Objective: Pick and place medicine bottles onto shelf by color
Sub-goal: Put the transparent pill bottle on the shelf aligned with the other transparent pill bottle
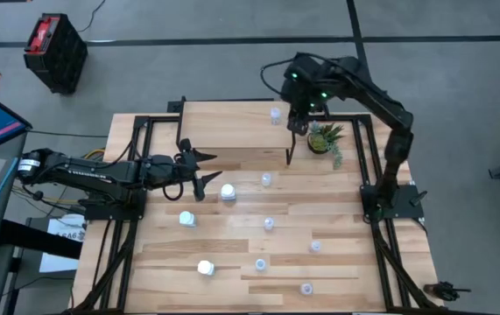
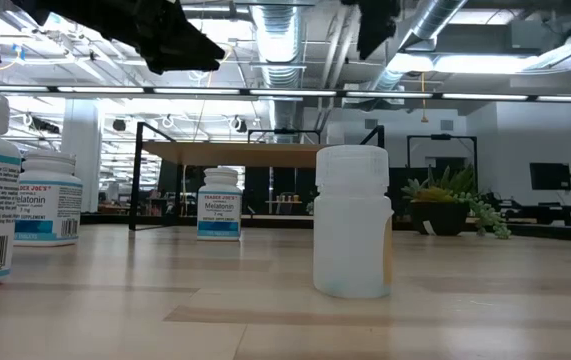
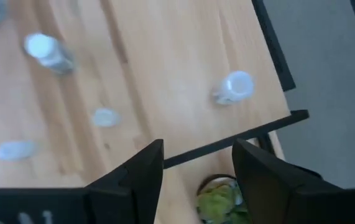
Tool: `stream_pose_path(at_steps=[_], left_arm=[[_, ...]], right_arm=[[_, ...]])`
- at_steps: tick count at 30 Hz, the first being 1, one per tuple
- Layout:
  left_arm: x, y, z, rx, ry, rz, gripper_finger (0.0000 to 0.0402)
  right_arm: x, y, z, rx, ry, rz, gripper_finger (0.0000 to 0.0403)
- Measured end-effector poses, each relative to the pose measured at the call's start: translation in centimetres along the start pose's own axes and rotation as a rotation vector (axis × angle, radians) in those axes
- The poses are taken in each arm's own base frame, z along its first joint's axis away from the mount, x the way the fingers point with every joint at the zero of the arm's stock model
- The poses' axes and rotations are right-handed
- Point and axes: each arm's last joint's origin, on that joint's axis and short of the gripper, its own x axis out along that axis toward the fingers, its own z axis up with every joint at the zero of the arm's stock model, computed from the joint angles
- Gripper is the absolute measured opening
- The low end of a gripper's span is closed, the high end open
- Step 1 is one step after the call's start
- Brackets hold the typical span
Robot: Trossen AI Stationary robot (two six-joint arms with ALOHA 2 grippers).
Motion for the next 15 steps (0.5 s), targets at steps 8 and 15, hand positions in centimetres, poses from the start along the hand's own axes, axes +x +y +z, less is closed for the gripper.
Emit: stream_pose_path(at_steps=[8, 15], left_arm=[[0.0, 0.0, -0.3, -0.028, 0.026, -0.006, 0.0238], [0.0, 0.0, -0.6, -0.036, 0.059, -0.007, 0.0238]], right_arm=[[-3.0, 5.2, -3.7, 0.051, 0.004, 0.082, 0.0208], [-3.8, 10.5, -8.7, 0.126, 0.103, 0.163, 0.0203]])
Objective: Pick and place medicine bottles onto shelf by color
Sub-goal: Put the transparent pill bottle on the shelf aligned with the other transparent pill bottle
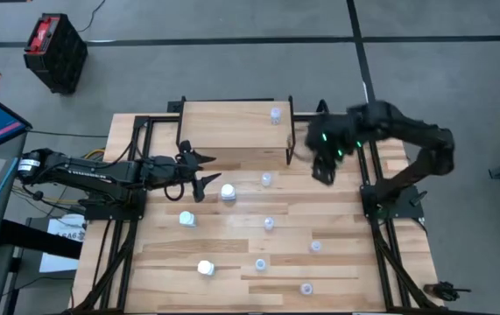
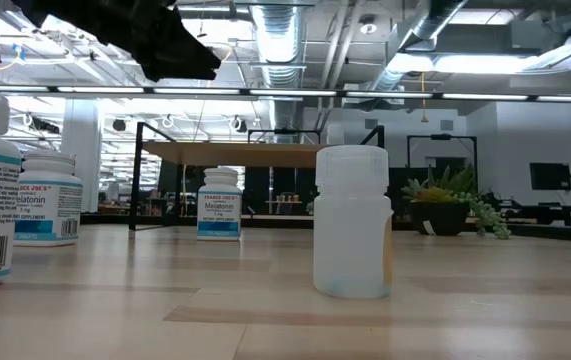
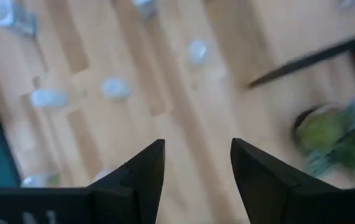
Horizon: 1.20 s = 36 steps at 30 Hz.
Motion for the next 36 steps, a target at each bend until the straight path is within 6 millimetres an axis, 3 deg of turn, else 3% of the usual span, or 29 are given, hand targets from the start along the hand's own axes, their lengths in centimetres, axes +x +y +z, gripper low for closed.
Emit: stream_pose_path(at_steps=[14, 24, 29, 36], left_arm=[[0.0, 0.0, -0.3, -0.016, 0.031, 0.001, 0.0238], [0.0, -0.2, -0.3, -0.023, 0.034, -0.081, 0.0238], [0.0, -0.3, -0.3, -0.022, 0.033, -0.089, 0.0238], [0.0, -0.3, -0.3, -0.006, 0.031, -0.088, 0.0238]], right_arm=[[2.9, 9.4, -8.6, 0.255, 0.183, 0.056, 0.0185], [4.2, 15.9, -14.1, 0.498, 0.054, -0.05, 0.0168], [7.1, 18.3, -15.0, 0.577, 0.038, -0.146, 0.0164], [11.8, 19.9, -14.2, 0.509, 0.086, -0.28, 0.0176]])
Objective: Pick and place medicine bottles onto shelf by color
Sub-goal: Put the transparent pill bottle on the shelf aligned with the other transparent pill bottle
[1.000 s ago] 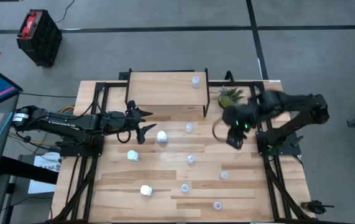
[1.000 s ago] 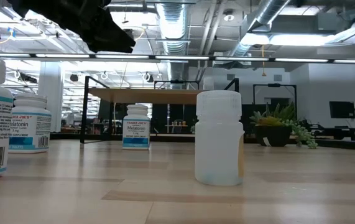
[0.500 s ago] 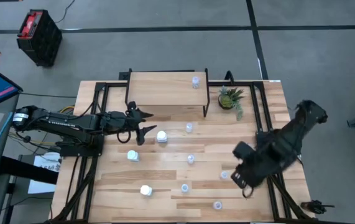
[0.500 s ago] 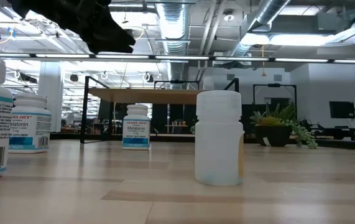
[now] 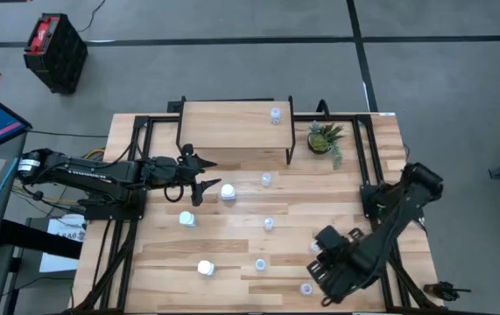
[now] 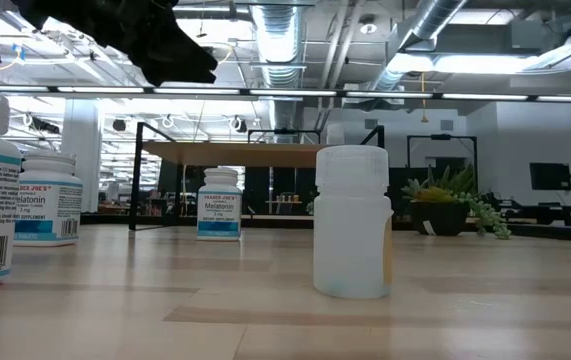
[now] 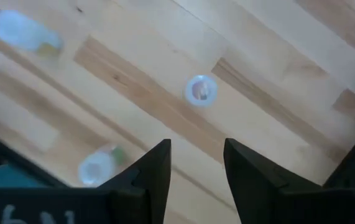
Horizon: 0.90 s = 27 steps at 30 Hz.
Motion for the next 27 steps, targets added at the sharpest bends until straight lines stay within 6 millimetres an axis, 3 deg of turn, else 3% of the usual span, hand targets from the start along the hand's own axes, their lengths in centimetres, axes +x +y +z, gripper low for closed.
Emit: stream_pose_path(at_steps=[8, 12, 16, 21, 27], left_arm=[[0.0, 0.0, 0.1, 0.011, -0.007, 0.0, 0.0238], [0.0, 0.0, 0.1, 0.011, -0.009, 0.0, 0.0238], [0.0, 0.0, 0.1, 0.011, -0.008, 0.0, 0.0238], [0.0, 0.0, 0.1, 0.011, -0.009, 0.0, 0.0238], [0.0, 0.0, 0.1, 0.011, -0.007, 0.0, 0.0238]], right_arm=[[2.3, 1.0, 3.3, -0.059, 0.046, -0.085, 0.023], [2.4, 0.8, 4.5, -0.142, 0.081, -0.098, 0.0251], [1.1, -0.5, 5.2, -0.263, 0.115, -0.091, 0.0255], [-0.9, -2.0, 4.7, -0.351, -0.007, -0.08, 0.0256], [-2.1, -3.8, 2.1, -0.248, -0.15, -0.038, 0.0256]])
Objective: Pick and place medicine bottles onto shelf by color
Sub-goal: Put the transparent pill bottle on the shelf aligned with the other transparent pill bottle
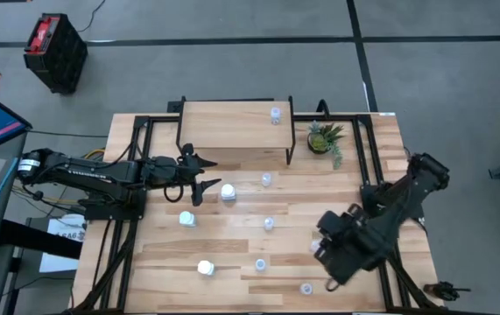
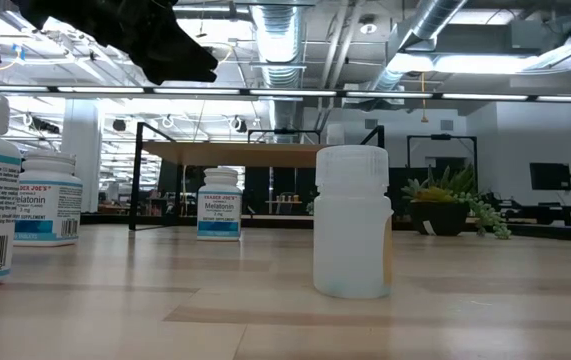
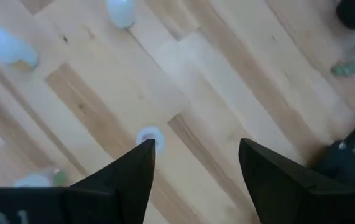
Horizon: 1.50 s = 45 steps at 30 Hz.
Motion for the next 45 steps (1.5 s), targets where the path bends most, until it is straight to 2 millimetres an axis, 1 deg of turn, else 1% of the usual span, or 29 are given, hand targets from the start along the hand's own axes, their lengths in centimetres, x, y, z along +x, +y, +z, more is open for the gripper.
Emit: stream_pose_path(at_steps=[6, 8, 12, 17, 20, 26, 31, 36, 39, 41, 45], left_arm=[[0.0, 0.0, 0.0, -0.001, 0.0, 0.0, 0.0238], [0.0, 0.0, 0.0, 0.0, 0.0, 0.0, 0.0238], [0.0, 0.0, 0.0, 0.0, 0.0, 0.0, 0.0238], [0.0, 0.0, 0.0, 0.0, 0.0, 0.0, 0.0238], [0.0, 0.0, 0.0, 0.0, 0.0, 0.0, 0.0238], [0.0, 0.0, 0.0, 0.002, 0.004, 0.0, 0.0238], [0.0, 0.0, 0.0, 0.004, 0.003, 0.001, 0.0238], [0.0, 0.0, 0.0, 0.004, 0.003, 0.0, 0.0238], [0.0, 0.0, 0.0, 0.004, 0.003, 0.001, 0.0238], [0.0, 0.0, 0.0, 0.005, 0.003, 0.0, 0.0238], [0.0, 0.0, 0.0, 0.004, 0.003, 0.0, 0.0238]], right_arm=[[0.9, -0.9, -3.6, 0.192, -0.008, -0.03, 0.0256], [1.2, -0.9, -4.2, 0.245, -0.01, -0.022, 0.0256], [1.9, -0.3, -4.5, 0.279, 0.0, 0.017, 0.0256], [2.8, 0.5, -3.6, 0.241, 0.014, 0.034, 0.0256], [3.3, 1.1, -2.9, 0.247, 0.025, 0.063, 0.0256], [5.1, 1.8, -1.1, 0.246, 0.113, 0.013, 0.0256], [6.6, 2.2, 0.0, 0.239, 0.197, -0.024, 0.0256], [8.0, 3.1, 0.2, 0.196, 0.283, -0.034, 0.0256], [8.4, 3.9, 0.2, 0.175, 0.28, 0.017, 0.0256], [8.4, 4.1, 0.3, 0.164, 0.276, 0.039, 0.0256], [8.9, 4.3, 0.1, 0.151, 0.28, 0.017, 0.0256]])
